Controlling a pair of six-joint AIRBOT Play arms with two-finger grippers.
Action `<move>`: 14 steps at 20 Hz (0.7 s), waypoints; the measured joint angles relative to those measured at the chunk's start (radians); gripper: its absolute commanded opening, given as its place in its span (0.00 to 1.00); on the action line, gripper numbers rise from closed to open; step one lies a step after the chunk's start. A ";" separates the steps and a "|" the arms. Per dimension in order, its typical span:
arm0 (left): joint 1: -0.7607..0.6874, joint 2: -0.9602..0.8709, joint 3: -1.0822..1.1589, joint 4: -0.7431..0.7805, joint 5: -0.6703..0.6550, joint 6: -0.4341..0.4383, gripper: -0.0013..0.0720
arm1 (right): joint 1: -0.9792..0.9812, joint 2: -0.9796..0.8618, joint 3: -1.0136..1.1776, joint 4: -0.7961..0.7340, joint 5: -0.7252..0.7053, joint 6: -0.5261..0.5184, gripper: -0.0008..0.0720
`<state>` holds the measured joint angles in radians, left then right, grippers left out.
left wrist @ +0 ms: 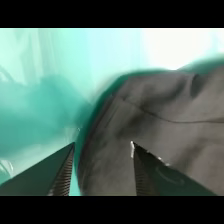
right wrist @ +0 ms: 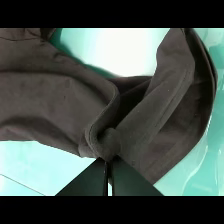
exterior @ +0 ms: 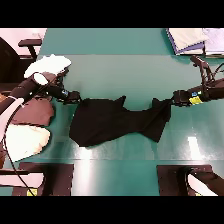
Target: Fold the shirts.
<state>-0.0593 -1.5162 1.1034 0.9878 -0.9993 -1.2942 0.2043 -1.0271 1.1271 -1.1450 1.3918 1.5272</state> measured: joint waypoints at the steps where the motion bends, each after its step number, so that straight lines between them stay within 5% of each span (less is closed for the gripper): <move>1: -0.008 -0.012 0.005 -0.007 0.000 0.006 0.60 | 0.000 0.000 0.000 0.000 -0.003 0.000 0.03; 2: -0.016 -0.020 0.009 -0.013 0.000 0.010 0.48 | 0.000 -0.001 0.000 0.000 -0.006 0.000 0.03; 4: -0.026 -0.032 0.012 -0.016 0.003 0.014 0.06 | 0.000 -0.001 0.000 0.000 -0.010 0.000 0.03; 9: -0.014 0.003 0.100 -0.014 -0.011 0.014 0.05 | -0.023 0.013 0.031 -0.001 -0.037 0.000 0.03; 14: 0.068 0.242 0.400 -0.002 -0.021 0.011 0.05 | -0.090 0.050 0.328 -0.002 -0.050 -0.025 0.03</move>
<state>0.0082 -1.2743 1.5036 0.9863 -1.0206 -1.2835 0.1143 -0.9771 1.4551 -1.1465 1.3418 1.5024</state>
